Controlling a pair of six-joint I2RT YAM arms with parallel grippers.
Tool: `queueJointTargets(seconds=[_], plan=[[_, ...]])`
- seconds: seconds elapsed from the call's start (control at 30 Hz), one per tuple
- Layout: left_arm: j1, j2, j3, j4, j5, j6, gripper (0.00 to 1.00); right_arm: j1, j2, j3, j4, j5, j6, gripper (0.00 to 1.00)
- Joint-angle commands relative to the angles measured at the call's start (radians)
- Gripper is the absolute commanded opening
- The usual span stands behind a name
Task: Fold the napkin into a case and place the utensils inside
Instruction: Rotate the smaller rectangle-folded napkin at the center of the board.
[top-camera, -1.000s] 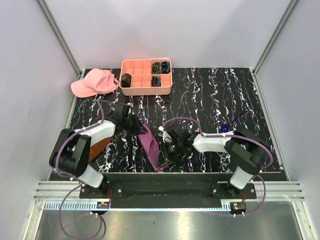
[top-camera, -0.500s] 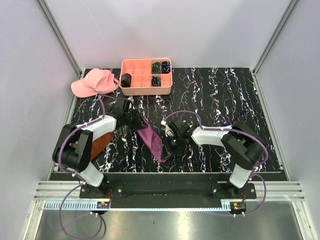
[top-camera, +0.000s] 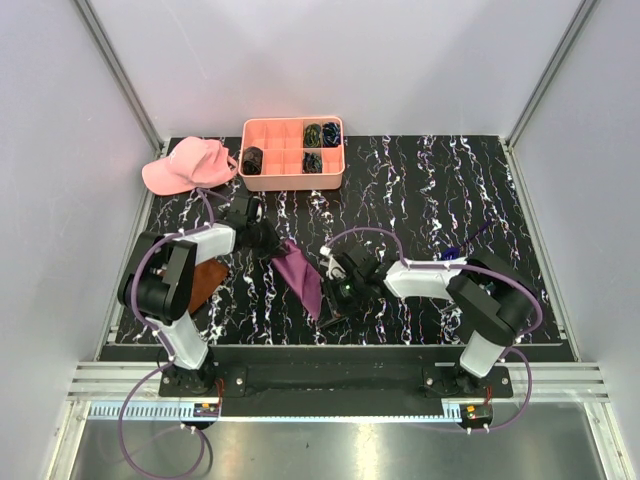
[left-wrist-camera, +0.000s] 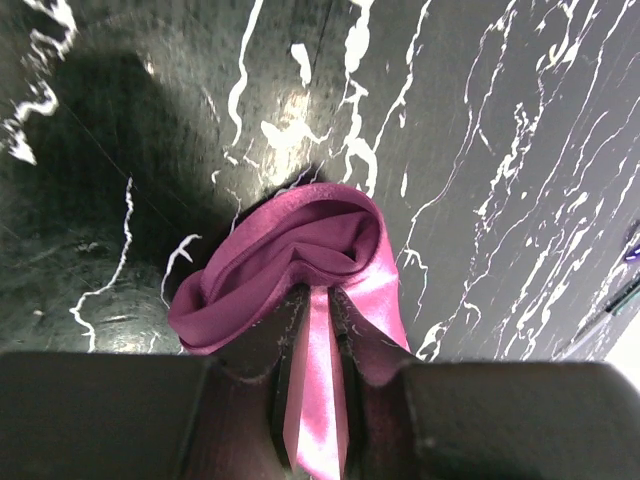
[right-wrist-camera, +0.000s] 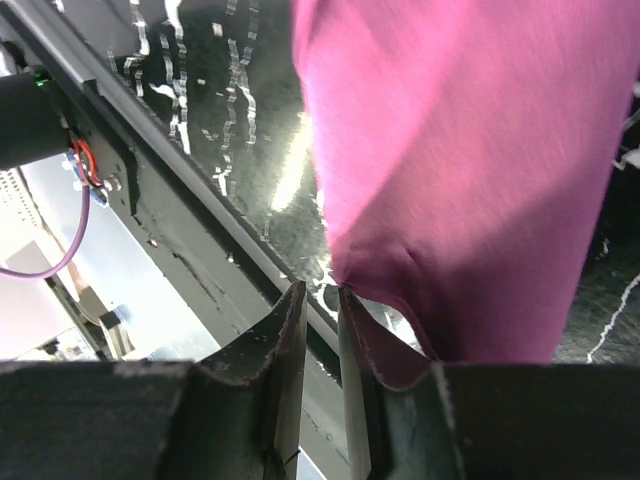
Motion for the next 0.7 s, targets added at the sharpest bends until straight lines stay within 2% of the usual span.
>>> queueJointTargets(seconds=[0.0,0.2,0.43,0.53,0.63,0.67], plan=[[0.002,0.006,0.01,0.017,-0.076,0.029,0.2,0.002,0.021,-0.016,0.087,-0.009,0.047,0.28],[0.0,-0.077,-0.086,0.001,-0.101,-0.003,0.2,-0.05,0.041,-0.016,-0.008,0.132,0.01,0.28],[-0.044,-0.241,-0.279,0.046,-0.058,-0.093,0.22,-0.241,0.035,-0.003,-0.042,0.153,-0.07,0.31],[-0.072,-0.355,-0.371,0.059,-0.055,-0.152,0.24,-0.277,0.1,0.094,-0.06,0.152,-0.108,0.33],[-0.086,-0.511,-0.465,0.05,-0.063,-0.211,0.25,-0.335,0.198,0.247,-0.112,0.113,-0.14,0.33],[-0.093,-0.55,-0.485,0.037,-0.069,-0.222,0.26,-0.349,0.225,0.346,-0.143,0.129,-0.166,0.34]])
